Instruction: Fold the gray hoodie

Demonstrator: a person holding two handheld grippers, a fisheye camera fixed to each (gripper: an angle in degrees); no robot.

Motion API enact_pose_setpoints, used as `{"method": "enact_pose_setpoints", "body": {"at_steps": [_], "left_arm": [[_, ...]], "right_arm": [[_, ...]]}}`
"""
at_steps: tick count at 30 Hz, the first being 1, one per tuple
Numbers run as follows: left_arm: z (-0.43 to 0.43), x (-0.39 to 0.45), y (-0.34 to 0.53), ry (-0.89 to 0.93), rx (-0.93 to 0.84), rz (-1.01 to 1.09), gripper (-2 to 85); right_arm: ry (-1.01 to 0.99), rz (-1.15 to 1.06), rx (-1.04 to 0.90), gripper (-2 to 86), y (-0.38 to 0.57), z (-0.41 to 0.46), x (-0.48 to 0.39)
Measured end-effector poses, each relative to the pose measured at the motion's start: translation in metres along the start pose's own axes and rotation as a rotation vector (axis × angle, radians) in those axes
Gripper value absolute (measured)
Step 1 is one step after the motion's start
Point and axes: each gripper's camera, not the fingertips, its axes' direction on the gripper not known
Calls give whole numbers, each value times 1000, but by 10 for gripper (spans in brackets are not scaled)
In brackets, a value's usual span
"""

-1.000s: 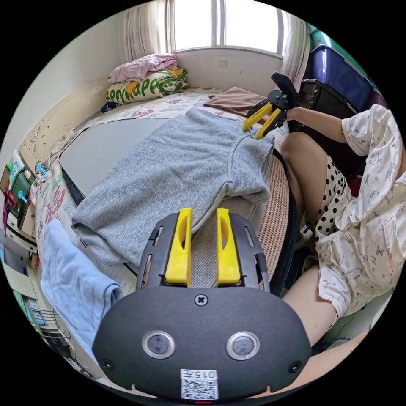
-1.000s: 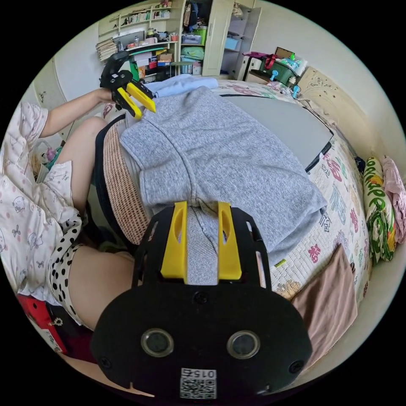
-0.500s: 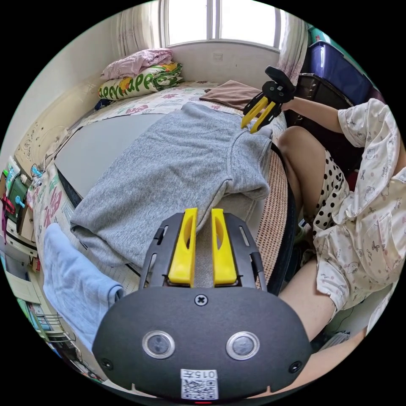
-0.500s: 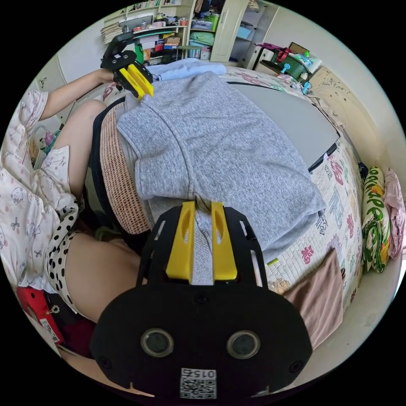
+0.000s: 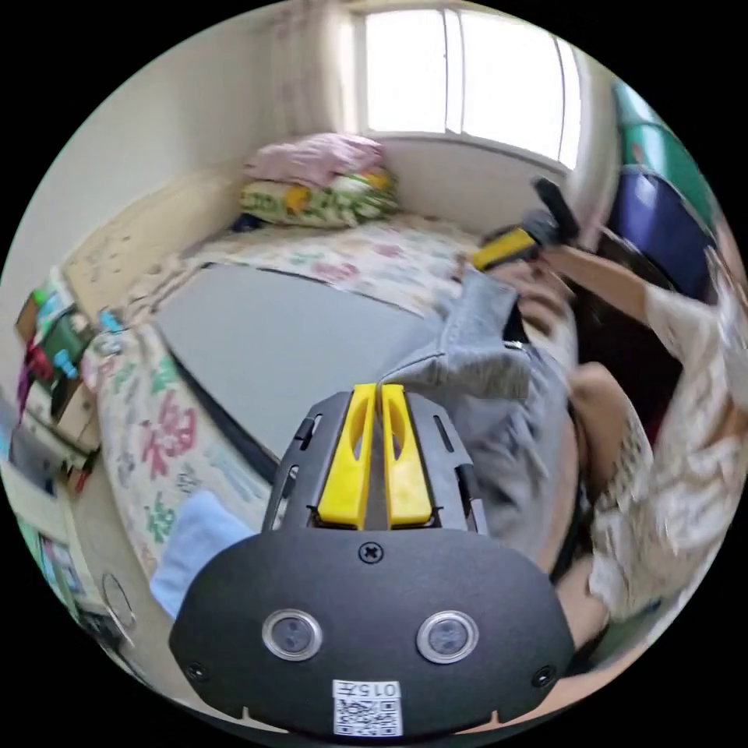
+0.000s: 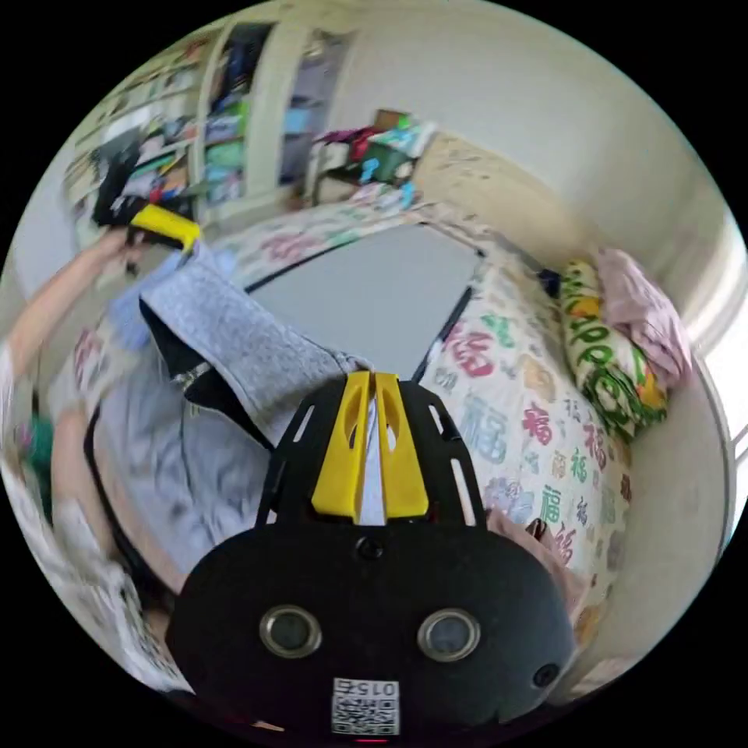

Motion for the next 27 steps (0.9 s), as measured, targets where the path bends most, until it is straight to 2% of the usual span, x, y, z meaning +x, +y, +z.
{"method": "enact_pose_setpoints", "body": {"at_steps": [1,2,4,6,8,11,13,16,20,27], "left_arm": [[-12,-39,-37,-106,129,-160,18],[-19,-54,-49,-131,205,-240,21],[-53,-74,-58,-209,443,-421,33],[-71,-61,-38,-252,521,-422,52],[-77,-42,-4,-232,461,-410,72],[-73,-6,81,-95,289,-451,87],[-66,27,149,-16,141,-524,102],[-60,64,212,-4,16,-623,116],[-48,85,235,73,-81,-671,125],[-7,97,231,106,-208,-685,90]], "right_arm": [[76,179,81,12,-50,-11,37],[90,264,124,16,-71,-18,53],[24,558,269,42,-113,-49,99],[-108,593,348,67,-110,-66,106],[-212,513,322,80,-91,-70,98],[-228,452,172,95,-16,-56,73],[-267,526,37,111,60,-38,62],[-393,650,-83,132,139,-24,51],[-440,751,-121,136,180,-27,41],[-578,767,-186,125,157,-13,49]]}}
